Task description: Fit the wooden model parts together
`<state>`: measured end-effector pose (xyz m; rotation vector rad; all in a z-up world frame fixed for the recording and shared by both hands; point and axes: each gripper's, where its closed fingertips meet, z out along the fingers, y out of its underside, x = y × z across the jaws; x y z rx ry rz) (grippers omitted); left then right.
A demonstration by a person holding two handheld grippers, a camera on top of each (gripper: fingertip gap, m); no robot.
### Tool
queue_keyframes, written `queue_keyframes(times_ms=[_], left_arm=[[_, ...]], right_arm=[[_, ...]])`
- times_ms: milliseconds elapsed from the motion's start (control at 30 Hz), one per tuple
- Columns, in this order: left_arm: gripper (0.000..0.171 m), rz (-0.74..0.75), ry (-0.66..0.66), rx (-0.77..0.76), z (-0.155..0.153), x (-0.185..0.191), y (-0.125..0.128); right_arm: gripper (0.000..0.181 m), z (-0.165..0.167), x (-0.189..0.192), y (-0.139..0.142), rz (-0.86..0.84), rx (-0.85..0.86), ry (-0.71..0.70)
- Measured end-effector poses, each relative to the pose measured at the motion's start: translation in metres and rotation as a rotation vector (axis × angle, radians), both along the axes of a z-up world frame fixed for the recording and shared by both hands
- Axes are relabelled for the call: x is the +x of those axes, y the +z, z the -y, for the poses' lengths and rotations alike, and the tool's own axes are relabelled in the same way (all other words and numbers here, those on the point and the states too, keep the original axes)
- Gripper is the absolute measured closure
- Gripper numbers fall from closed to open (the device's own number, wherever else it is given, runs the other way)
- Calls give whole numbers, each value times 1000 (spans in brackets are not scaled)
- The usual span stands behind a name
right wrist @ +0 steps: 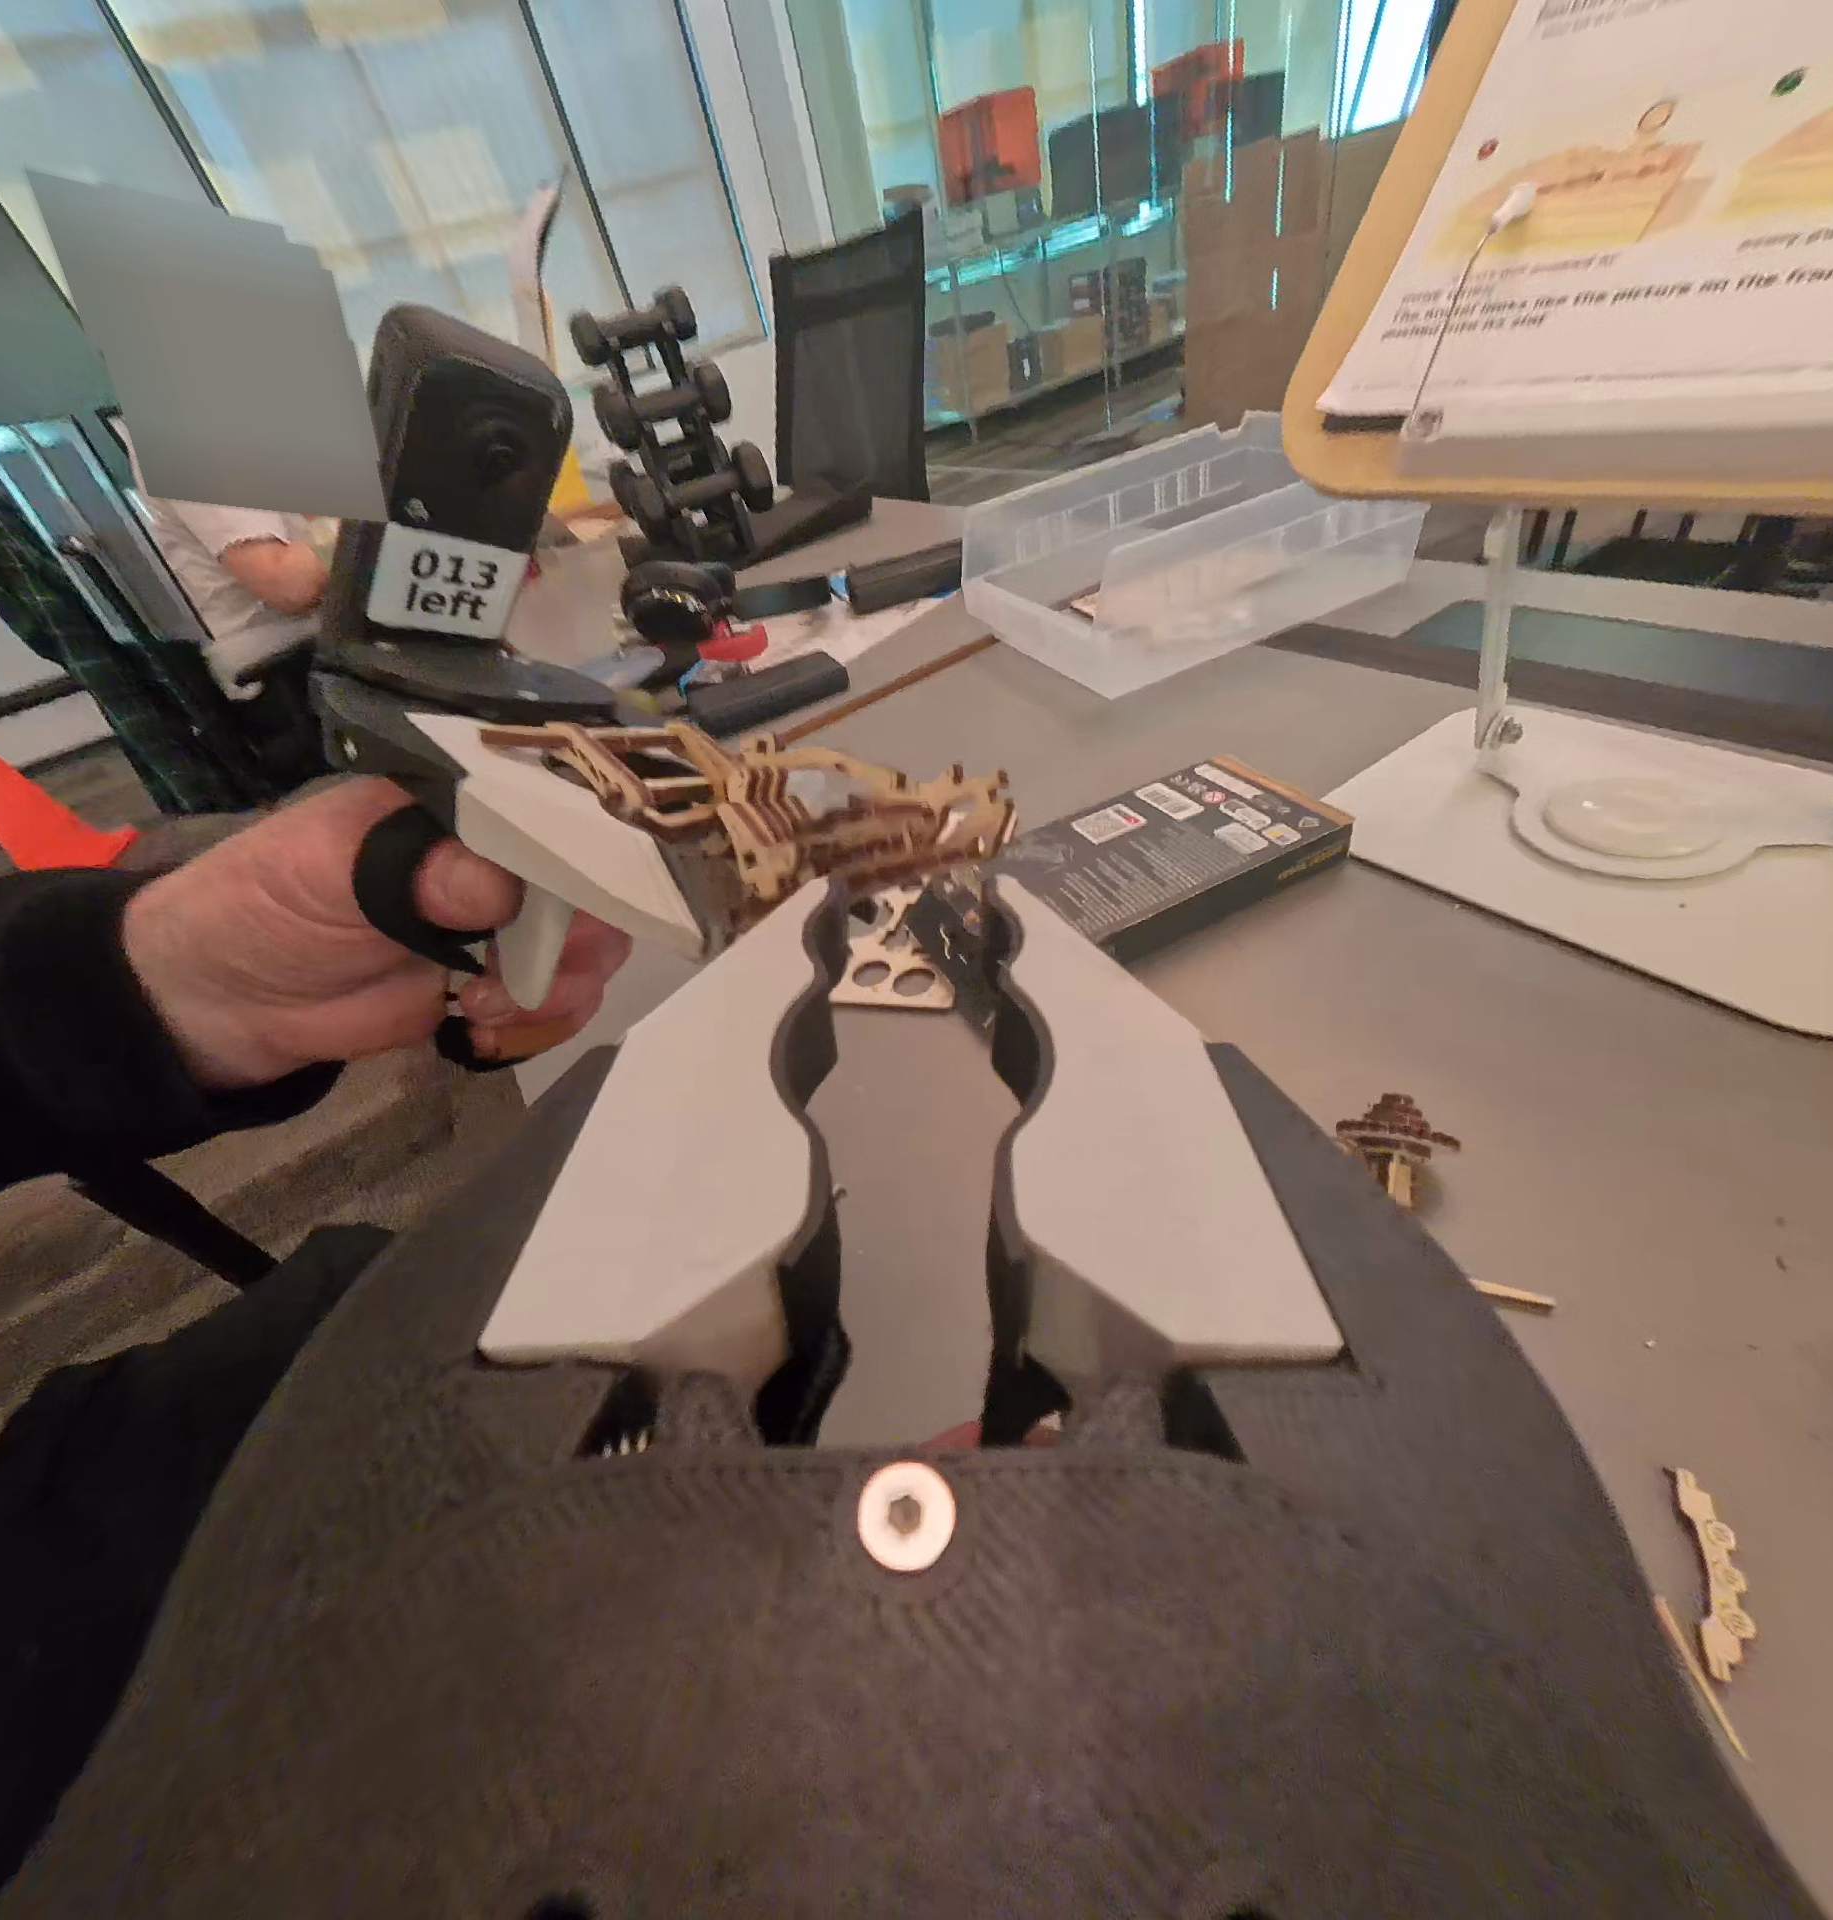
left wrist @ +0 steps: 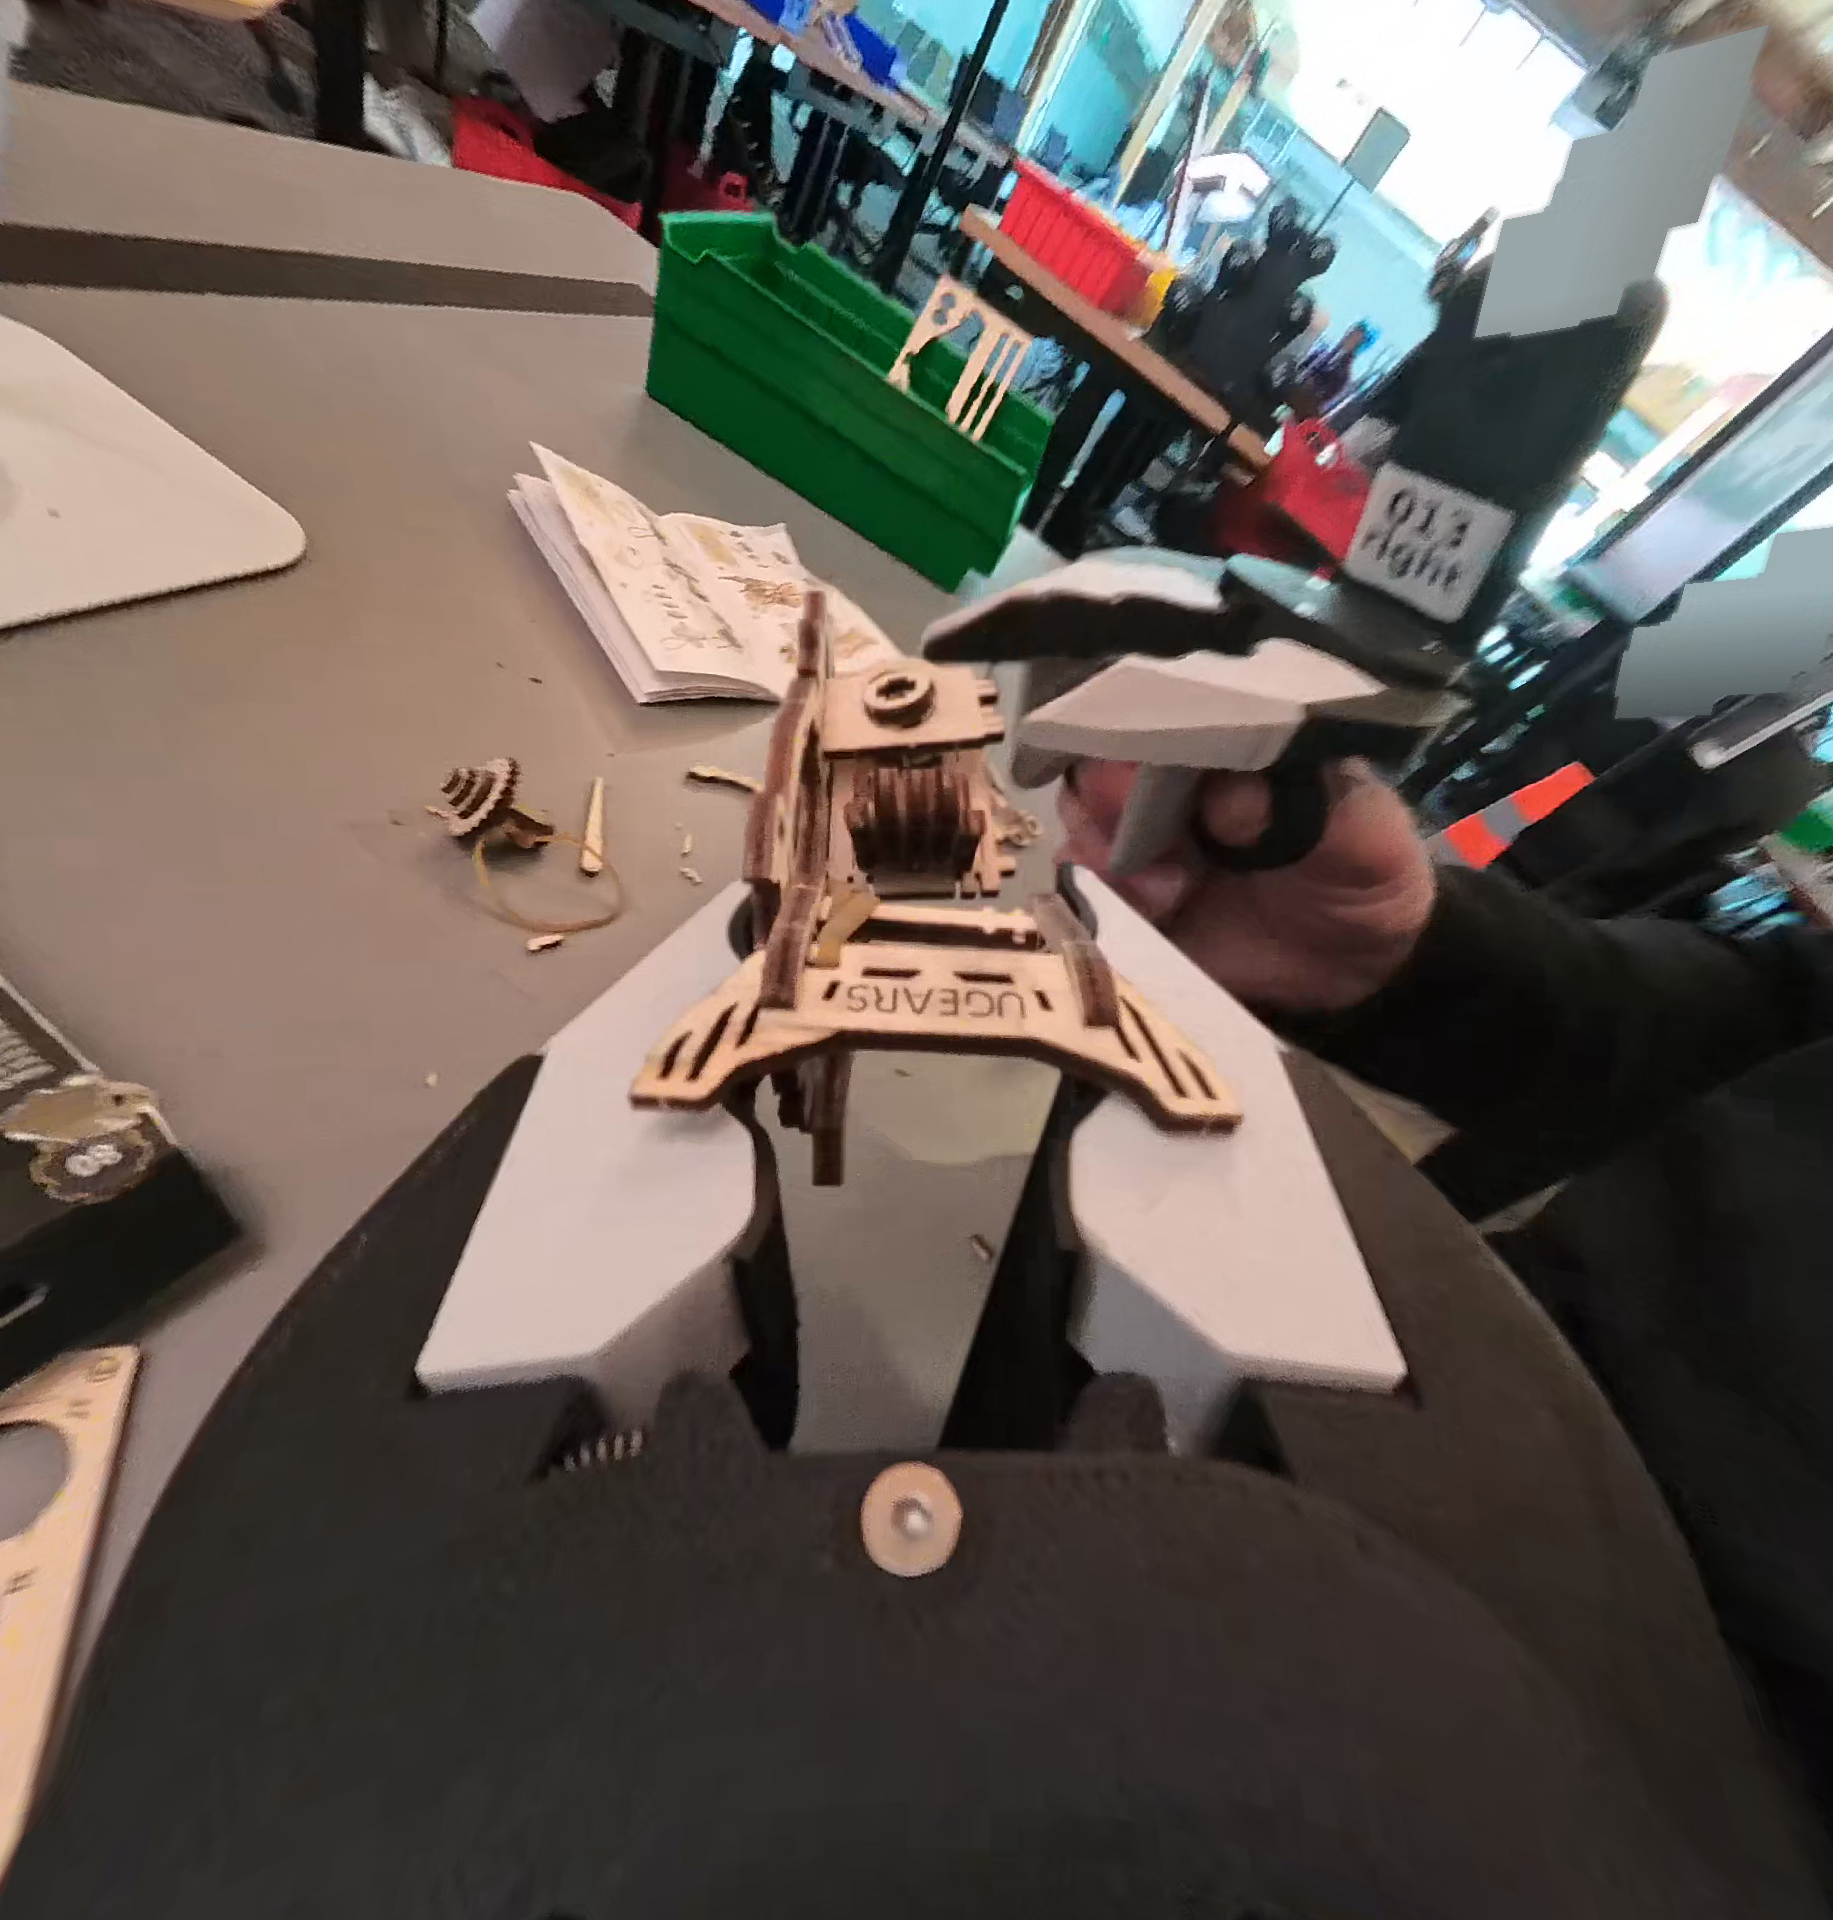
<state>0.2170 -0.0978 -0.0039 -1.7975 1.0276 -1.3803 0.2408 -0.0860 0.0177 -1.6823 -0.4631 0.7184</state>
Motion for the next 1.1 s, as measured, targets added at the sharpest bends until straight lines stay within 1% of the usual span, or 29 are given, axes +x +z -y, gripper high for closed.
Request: queue_keyframes(times_ms=[67,200,367,433,467,567,667,767,867,933,1000,1067,1100], left_arm=[[120,-35,12,67,1,2,2],[120,-75,26,143,6,7,8],[120,-135,72,281,8,12,17],[120,-146,90,313,8,13,21],[120,-153,97,327,8,14,22],[120,-169,115,368,8,16,25],[120,-195,125,408,7,16,27],[120,-211,131,413,5,16,26],[120,-236,149,458,1,14,25],[120,-248,153,492,-1,15,26],[120,-276,159,553,-3,17,26],[120,-298,160,610,-1,20,24],[120,-313,163,639,-1,21,22]], right_arm=[[151,5,1,8,8,25,-1],[151,7,-3,9,140,80,-24],[150,4,3,10,171,86,-95],[153,4,5,12,169,92,-110],[152,4,6,13,167,95,-119],[159,4,8,16,143,96,-129],[160,5,8,17,110,93,-146],[160,4,8,16,84,75,-141],[150,4,11,17,23,54,-123],[144,5,13,18,-68,19,-101],[141,5,16,15,-239,-67,-65],[133,7,19,16,-426,-150,-3],[133,8,19,18,-482,-173,24]])
